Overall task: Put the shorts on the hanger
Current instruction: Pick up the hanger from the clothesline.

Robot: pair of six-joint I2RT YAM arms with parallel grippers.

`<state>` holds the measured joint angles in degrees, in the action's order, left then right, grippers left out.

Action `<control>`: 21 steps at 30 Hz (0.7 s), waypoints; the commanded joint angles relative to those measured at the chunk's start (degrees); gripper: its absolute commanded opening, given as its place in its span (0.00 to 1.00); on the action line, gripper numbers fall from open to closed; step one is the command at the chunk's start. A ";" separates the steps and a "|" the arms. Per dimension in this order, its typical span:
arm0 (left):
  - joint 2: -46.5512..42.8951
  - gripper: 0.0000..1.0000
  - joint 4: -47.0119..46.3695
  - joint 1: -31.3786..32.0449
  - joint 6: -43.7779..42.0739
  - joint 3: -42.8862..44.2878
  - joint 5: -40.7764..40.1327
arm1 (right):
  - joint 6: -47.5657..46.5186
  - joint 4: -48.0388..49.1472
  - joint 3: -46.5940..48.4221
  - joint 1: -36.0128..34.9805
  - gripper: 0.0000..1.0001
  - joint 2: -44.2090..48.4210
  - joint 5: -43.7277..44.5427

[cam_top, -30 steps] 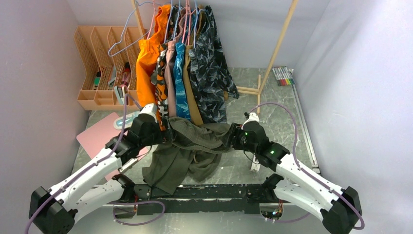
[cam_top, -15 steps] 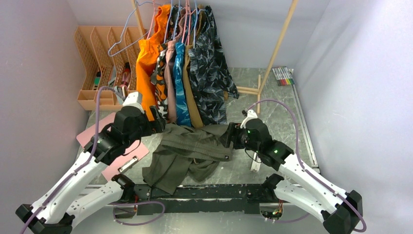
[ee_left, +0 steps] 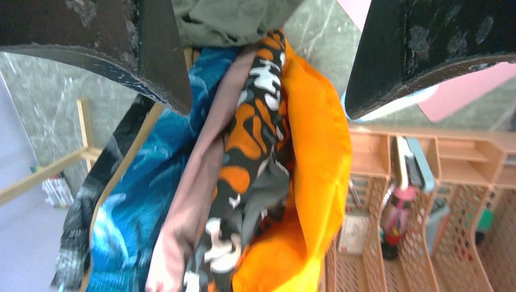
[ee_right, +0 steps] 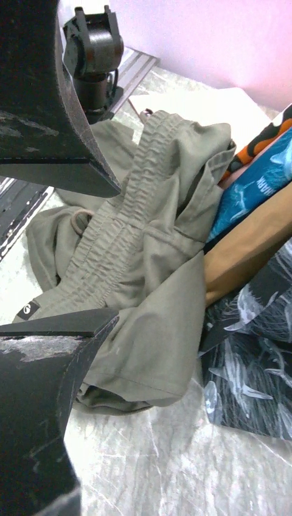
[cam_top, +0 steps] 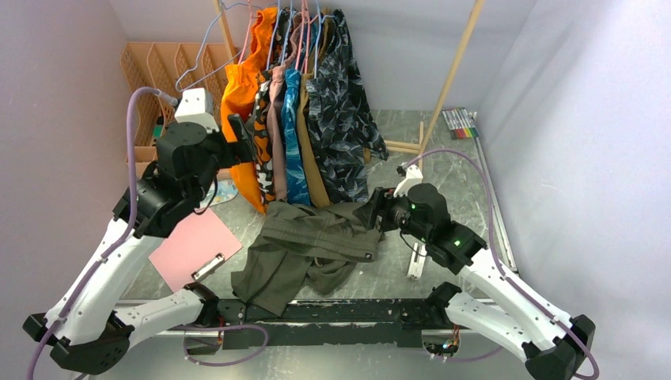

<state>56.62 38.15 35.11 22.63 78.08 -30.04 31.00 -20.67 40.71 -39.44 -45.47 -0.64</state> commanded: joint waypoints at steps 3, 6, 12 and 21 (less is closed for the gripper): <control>2.13 0.98 -7.19 -2.68 -10.45 8.55 -5.24 | -0.65 0.99 2.71 0.24 0.71 1.46 2.27; 5.04 0.96 -6.14 -5.99 -11.54 12.96 -4.44 | -0.89 1.00 3.17 0.24 0.71 1.98 1.63; 11.84 0.96 -4.50 -18.81 -10.74 21.97 6.70 | -2.29 0.66 3.15 0.24 0.70 4.07 -0.92; 17.82 0.97 -12.78 -42.93 -2.28 20.52 35.07 | -3.14 1.47 0.93 0.24 0.69 6.60 -4.31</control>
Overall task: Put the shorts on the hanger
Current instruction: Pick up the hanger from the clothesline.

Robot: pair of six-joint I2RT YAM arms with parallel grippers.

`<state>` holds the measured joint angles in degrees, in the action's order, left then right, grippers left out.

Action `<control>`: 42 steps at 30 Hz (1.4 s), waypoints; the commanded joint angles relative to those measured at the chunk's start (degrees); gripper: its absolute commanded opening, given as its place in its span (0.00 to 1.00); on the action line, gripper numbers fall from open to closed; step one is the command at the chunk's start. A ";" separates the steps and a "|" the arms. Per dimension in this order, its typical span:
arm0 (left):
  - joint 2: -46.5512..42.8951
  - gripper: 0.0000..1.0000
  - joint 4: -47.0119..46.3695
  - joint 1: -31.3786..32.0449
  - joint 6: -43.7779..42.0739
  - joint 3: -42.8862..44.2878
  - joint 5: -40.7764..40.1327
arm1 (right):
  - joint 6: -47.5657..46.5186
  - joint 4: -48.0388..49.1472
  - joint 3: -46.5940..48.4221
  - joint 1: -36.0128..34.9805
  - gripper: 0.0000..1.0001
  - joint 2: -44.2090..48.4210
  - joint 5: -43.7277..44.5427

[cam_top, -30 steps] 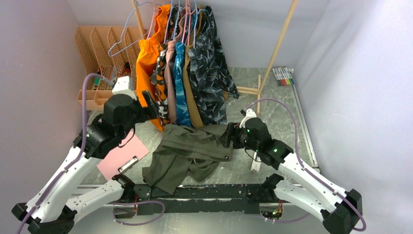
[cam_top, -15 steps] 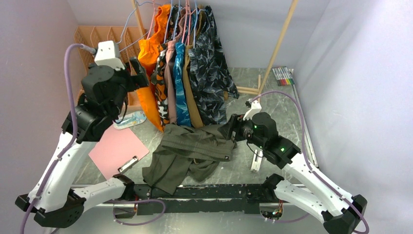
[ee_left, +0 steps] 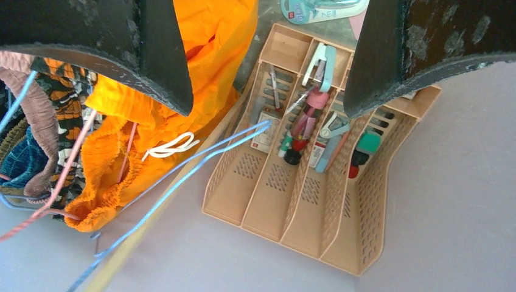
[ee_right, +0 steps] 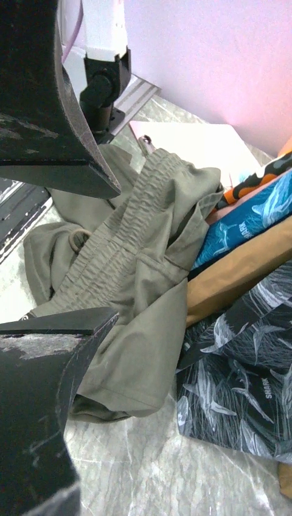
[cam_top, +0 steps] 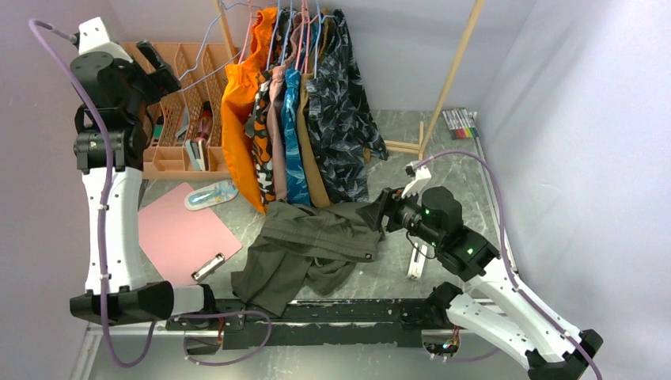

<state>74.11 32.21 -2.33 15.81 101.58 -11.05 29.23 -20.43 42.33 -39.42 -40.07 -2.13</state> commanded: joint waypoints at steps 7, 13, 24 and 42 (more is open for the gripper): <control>0.62 0.96 -24.88 -12.61 8.46 -14.39 32.21 | -3.13 1.87 -1.51 0.22 0.69 1.99 -4.68; 2.53 0.97 -36.24 -12.83 5.96 -19.46 41.55 | -4.24 2.45 -1.66 0.17 0.69 1.60 -5.07; 9.50 0.97 -40.36 -12.79 7.47 -17.65 51.79 | -4.91 2.79 -2.54 0.20 0.69 1.39 -5.00; 8.58 0.55 -32.95 -6.68 -2.49 -16.92 48.10 | -4.68 3.99 -3.99 0.22 0.69 0.94 -4.91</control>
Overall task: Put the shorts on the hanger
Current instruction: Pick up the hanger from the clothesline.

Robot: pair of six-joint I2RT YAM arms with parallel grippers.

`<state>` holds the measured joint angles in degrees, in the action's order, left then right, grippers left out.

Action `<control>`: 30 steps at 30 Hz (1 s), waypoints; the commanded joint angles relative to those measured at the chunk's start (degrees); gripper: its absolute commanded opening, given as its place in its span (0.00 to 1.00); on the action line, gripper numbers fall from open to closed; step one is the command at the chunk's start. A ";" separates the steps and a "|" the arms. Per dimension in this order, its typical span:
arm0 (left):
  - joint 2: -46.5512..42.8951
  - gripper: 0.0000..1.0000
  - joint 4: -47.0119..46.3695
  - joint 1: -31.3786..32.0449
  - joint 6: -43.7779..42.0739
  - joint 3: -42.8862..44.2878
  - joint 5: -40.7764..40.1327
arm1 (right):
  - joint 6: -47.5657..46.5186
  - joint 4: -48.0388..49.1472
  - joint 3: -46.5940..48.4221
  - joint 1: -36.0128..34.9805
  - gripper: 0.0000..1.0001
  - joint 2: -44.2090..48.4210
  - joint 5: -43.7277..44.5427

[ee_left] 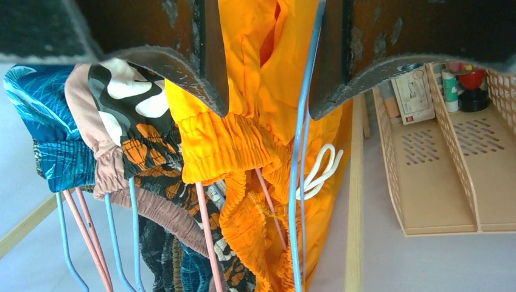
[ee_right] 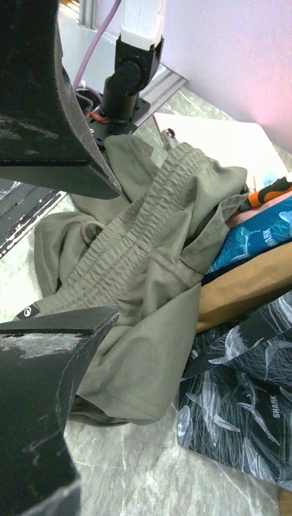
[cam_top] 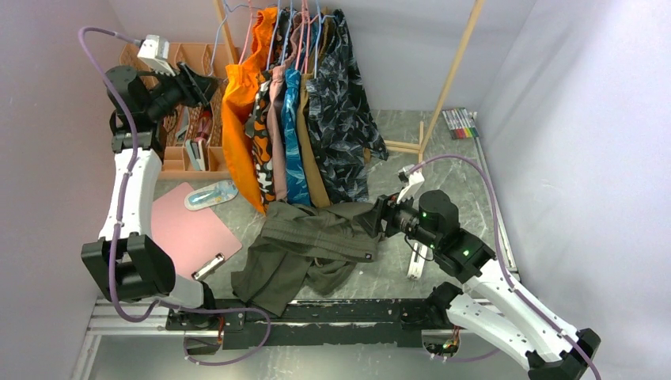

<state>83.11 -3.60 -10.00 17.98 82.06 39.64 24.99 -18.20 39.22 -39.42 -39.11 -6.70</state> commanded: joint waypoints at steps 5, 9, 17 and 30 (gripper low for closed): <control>2.18 0.49 4.47 2.78 -4.64 5.61 -4.26 | -0.51 1.38 -1.15 0.20 0.69 0.43 0.31; 3.81 0.39 7.21 4.78 -7.02 8.81 -5.90 | -0.47 1.49 -1.63 0.22 0.69 0.86 0.71; 5.46 0.20 12.35 10.39 -13.40 12.66 -12.13 | -0.26 2.09 -2.13 0.22 0.69 0.18 0.55; 3.02 0.07 8.58 14.39 -16.21 11.65 -20.47 | 0.01 2.31 -2.38 0.24 0.68 -0.43 0.73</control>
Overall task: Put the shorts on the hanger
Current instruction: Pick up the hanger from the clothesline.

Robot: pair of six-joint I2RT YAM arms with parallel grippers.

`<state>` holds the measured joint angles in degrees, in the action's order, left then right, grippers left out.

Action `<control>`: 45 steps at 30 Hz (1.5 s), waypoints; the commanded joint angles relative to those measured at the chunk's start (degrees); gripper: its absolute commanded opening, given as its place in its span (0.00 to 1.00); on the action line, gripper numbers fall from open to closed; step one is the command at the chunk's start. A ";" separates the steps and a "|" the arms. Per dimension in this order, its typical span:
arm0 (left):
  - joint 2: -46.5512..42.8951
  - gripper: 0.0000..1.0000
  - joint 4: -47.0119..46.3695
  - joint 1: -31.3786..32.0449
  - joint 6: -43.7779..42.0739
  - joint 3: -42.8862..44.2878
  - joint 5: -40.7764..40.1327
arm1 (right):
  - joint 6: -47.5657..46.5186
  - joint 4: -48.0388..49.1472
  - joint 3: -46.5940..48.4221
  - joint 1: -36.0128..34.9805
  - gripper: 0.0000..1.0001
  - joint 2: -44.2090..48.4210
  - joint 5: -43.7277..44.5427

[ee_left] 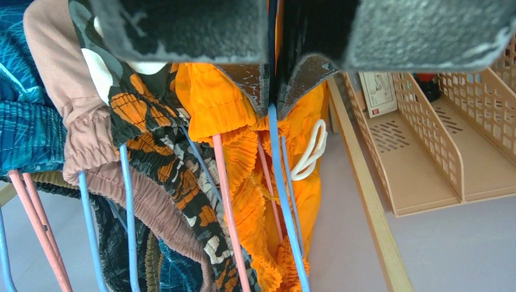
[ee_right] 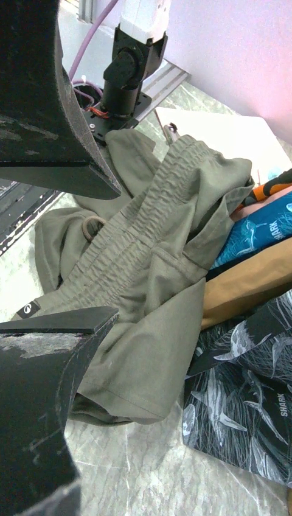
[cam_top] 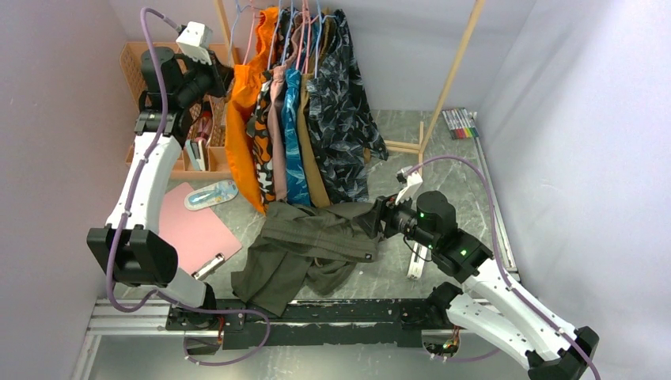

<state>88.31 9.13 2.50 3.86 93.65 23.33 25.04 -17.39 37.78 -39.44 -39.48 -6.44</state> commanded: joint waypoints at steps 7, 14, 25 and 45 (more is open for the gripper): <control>-7.35 0.07 -14.68 2.07 -0.44 -7.97 -10.22 | 0.03 1.83 -1.23 0.24 0.68 -0.24 0.47; -9.01 0.07 -19.24 2.07 1.37 -11.55 -10.31 | 0.03 1.50 -1.22 0.24 0.69 -0.07 0.75; -14.45 0.07 -16.34 2.07 0.41 -17.02 -12.53 | 0.01 1.57 -1.15 0.25 0.69 0.13 0.78; -42.09 0.07 15.51 2.07 11.42 -14.97 -30.01 | -0.55 0.31 2.56 0.24 0.68 -2.84 1.08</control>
<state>51.40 19.49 4.38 10.63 77.06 -2.24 25.23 -16.62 37.67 -39.42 -43.18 -5.76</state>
